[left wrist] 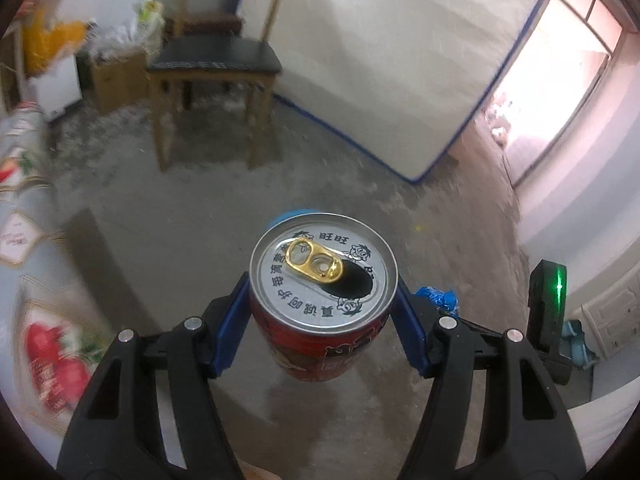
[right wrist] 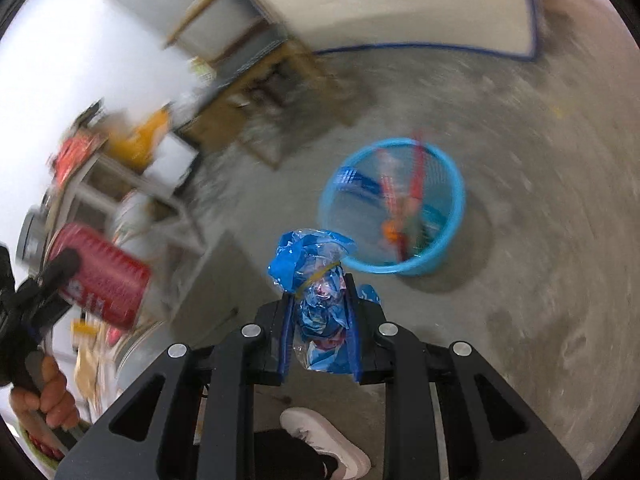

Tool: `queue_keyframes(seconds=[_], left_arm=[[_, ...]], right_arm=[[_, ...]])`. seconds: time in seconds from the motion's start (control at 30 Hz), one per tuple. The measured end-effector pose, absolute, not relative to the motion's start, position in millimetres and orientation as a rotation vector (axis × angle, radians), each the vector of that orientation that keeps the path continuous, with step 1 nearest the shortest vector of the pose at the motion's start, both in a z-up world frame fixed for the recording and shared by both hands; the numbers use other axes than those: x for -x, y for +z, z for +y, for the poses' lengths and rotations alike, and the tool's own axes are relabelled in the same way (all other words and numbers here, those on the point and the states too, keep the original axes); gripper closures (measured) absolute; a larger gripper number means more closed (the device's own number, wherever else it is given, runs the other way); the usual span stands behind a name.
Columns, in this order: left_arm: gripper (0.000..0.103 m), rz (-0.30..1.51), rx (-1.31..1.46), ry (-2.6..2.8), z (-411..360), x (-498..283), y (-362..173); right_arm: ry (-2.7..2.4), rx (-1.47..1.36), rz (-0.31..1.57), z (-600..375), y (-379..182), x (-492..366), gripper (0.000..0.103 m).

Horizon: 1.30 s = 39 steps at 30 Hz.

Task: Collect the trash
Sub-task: 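Carry the red can and blue wrapper with both tools over the wastebasket, then open both tools to drop the red can and blue wrapper into the wastebasket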

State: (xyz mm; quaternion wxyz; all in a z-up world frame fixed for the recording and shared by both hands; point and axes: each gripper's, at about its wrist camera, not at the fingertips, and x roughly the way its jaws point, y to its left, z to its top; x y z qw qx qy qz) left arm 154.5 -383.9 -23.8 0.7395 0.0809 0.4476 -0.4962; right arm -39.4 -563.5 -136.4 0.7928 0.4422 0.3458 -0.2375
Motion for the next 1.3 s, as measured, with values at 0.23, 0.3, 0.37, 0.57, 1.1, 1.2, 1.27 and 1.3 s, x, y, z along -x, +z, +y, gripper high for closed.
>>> queue_keyframes(seconds=[0.23, 0.3, 0.37, 0.57, 1.1, 1.2, 1.27, 1.3], left_arm=[[0.041, 1.086, -0.241, -1.082, -469.8, -167.8, -74.9], [0.041, 1.098, -0.251, -1.071, -488.9, -171.7, -85.0], [0.041, 1.11, -0.255, -1.065, -512.0, -175.2, -95.6], [0.023, 1.123, -0.221, -0.997, -556.1, -194.1, -123.7], [0.023, 1.054, -0.113, -1.062, -481.4, -194.6, -62.2], [0.022, 1.034, -0.108, -1.065, -453.5, -189.4, -44.2], [0.022, 1.018, -0.117, -1.06, -430.5, -186.0, -30.3], [0.022, 1.004, -0.121, -1.055, -415.7, -183.7, -21.9]], right_arm=[[-0.596, -1.119, 0.765, -629.0, -202.8, 38.2, 0.081], [-0.605, -1.147, 0.764, -642.7, -215.9, 33.1, 0.081], [-0.633, -1.169, 0.763, -658.1, -229.2, 25.7, 0.081], [-0.726, -1.228, 0.781, -710.4, -281.3, -13.2, 0.053], [-0.746, -1.294, 0.733, -706.8, -320.1, 23.3, 0.042], [-0.737, -1.261, 0.714, -697.6, -305.7, 39.0, 0.041], [-0.721, -1.231, 0.714, -686.8, -293.0, 49.3, 0.042], [-0.712, -1.22, 0.713, -681.6, -287.4, 53.6, 0.042]])
